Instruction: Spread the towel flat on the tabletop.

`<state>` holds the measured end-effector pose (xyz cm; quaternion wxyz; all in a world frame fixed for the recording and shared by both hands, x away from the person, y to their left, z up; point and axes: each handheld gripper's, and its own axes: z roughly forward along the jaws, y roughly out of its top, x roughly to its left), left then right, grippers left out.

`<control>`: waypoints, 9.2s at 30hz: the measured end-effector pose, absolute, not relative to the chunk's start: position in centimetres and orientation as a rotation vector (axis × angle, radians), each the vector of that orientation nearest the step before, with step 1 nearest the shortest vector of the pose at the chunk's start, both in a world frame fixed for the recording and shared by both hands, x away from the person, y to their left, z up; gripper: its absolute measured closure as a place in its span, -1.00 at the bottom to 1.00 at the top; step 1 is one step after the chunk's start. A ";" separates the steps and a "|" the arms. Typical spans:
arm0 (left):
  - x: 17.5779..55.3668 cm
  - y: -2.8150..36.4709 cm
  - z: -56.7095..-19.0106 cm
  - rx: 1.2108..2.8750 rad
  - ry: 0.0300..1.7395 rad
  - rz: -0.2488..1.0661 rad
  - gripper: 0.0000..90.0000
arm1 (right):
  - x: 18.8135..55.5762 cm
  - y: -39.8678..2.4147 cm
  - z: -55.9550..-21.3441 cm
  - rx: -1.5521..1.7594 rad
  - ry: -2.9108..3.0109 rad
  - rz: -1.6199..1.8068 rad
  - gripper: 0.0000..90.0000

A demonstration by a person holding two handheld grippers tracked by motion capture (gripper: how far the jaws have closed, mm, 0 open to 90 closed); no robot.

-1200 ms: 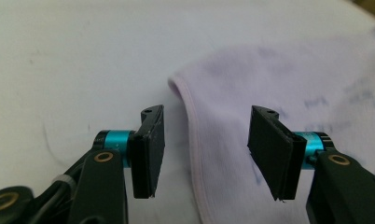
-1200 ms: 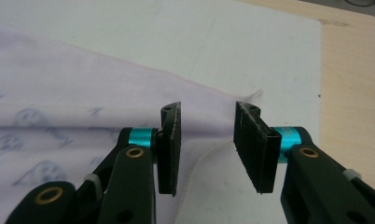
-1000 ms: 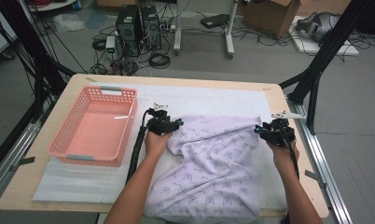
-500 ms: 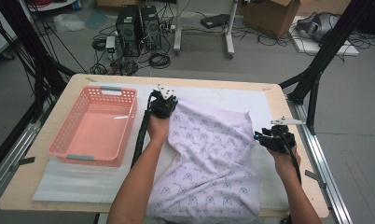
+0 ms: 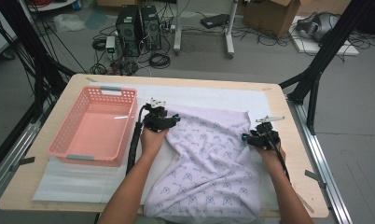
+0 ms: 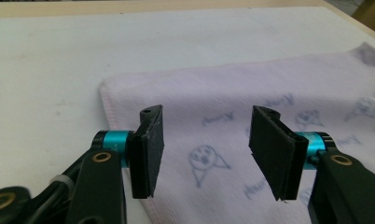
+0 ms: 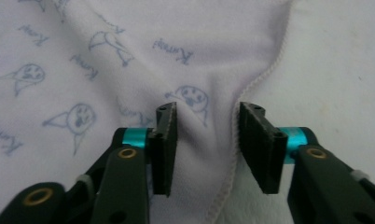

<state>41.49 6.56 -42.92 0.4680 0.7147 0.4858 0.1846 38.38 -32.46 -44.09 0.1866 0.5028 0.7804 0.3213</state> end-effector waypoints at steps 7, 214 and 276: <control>39.4 6.3 -43.4 1.796 1.207 0.363 -0.21 | 41.0 -32.9 -42.6 1.375 2.028 0.856 0.89; 20.3 11.8 -46.3 1.878 1.021 0.401 0.89 | 17.2 -33.3 -44.6 1.376 2.180 0.975 0.62; 37.9 10.4 -44.8 1.699 1.267 0.404 0.23 | 26.7 -35.5 -43.3 1.388 2.153 1.172 0.40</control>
